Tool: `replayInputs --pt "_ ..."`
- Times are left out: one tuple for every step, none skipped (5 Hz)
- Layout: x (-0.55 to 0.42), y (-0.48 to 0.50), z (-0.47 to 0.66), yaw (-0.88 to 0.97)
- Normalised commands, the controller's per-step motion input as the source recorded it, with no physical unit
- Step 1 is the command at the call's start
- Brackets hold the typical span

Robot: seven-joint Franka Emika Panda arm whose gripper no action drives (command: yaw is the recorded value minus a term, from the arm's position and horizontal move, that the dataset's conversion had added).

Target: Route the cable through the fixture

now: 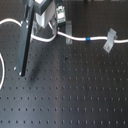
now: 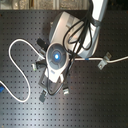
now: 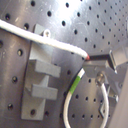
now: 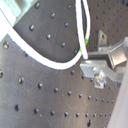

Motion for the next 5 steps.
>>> replayInputs --pt "0.009 -0.005 0.00 0.00" --pt "0.353 -0.076 0.00 -0.02" --pt "0.360 -0.147 -0.07 0.00" --pt "0.257 -0.189 -0.15 0.00" --pt "0.005 -0.208 -0.30 0.05"
